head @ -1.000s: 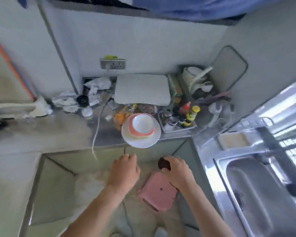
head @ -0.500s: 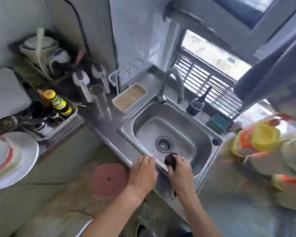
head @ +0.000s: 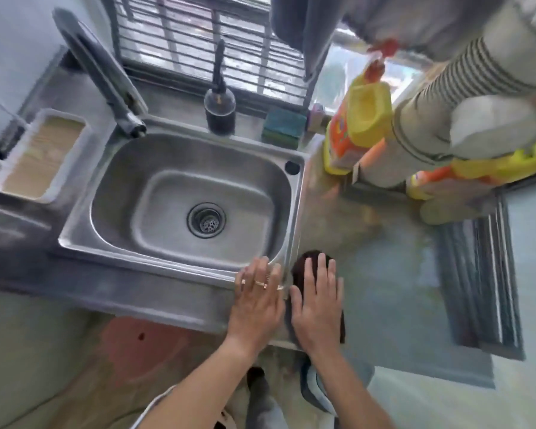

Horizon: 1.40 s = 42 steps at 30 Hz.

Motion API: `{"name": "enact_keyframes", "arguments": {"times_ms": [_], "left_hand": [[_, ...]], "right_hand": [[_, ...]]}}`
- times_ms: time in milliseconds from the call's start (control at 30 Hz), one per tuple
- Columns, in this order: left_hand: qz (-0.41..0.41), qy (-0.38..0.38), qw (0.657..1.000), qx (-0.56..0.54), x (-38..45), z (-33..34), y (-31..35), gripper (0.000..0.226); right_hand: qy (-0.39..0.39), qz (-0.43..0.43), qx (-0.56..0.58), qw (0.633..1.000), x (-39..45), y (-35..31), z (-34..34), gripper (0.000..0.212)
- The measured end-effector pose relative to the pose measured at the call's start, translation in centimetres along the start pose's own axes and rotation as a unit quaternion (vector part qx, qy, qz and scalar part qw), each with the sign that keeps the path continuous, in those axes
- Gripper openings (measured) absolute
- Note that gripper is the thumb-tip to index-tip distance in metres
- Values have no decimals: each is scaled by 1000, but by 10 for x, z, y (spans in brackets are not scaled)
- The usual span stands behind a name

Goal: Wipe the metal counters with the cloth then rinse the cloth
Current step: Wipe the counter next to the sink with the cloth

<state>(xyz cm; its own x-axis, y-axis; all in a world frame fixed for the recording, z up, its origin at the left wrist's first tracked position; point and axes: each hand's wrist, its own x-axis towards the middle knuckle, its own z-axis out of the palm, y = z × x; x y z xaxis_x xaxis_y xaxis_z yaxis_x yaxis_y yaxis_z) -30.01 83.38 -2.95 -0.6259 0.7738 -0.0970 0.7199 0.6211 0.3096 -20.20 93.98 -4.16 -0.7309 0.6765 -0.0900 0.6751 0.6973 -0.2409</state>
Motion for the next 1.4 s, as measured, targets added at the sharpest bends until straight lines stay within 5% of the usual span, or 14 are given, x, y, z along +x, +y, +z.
{"name": "enact_keyframes", "arguments": {"times_ms": [367, 700, 1133, 1333, 1400], "left_hand": [[6, 69, 998, 2, 10, 31, 1, 55], [-10, 97, 995, 15, 8, 32, 1, 53], [-4, 138, 989, 44, 5, 33, 10, 42], [-3, 112, 993, 36, 8, 32, 9, 42], [1, 105, 994, 30, 9, 33, 9, 41]], "right_hand": [[68, -12, 9, 998, 92, 11, 15, 59], [51, -25, 13, 998, 167, 12, 7, 65], [73, 116, -27, 990, 132, 193, -39, 61], [105, 231, 27, 967, 149, 140, -28, 58], [125, 185, 48, 974, 153, 104, -20, 57]]}}
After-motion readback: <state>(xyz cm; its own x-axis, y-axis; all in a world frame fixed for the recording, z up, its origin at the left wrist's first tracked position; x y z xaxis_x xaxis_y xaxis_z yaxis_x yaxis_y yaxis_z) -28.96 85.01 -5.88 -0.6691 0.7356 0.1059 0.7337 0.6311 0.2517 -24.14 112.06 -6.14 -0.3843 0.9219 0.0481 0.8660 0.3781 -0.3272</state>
